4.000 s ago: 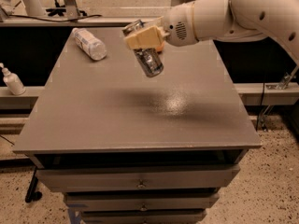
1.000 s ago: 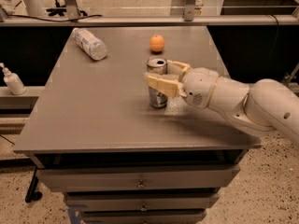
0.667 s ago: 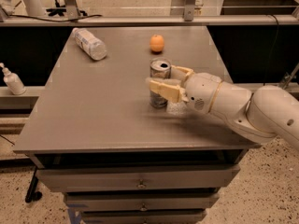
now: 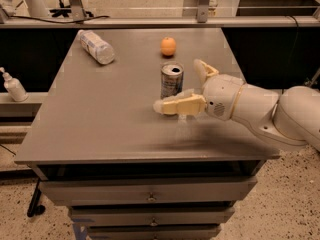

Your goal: Place redbull can upright

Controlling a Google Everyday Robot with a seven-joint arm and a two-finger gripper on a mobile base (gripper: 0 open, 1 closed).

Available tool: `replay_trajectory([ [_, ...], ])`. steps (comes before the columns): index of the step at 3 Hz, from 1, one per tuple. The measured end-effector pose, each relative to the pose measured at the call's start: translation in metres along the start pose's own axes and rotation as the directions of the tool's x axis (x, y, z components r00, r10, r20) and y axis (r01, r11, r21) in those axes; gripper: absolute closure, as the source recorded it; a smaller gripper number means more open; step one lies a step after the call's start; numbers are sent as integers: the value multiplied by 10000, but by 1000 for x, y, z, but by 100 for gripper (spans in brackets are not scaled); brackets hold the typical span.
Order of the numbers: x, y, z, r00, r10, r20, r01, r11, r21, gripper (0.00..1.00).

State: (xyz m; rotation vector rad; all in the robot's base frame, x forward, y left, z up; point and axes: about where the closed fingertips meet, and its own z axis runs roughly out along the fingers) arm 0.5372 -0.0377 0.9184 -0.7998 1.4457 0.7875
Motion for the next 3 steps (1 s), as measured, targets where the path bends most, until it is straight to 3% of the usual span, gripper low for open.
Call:
replay_trajectory([
  [1,-21,-7,-21,9969,-173,-764,165,9998,-106,0],
  [2,-73,-31,-69,9768,-558,-2069,624,9977,256,0],
  [3,-82,-46,-105,9696,-365,-2420,493,9977,469,0],
])
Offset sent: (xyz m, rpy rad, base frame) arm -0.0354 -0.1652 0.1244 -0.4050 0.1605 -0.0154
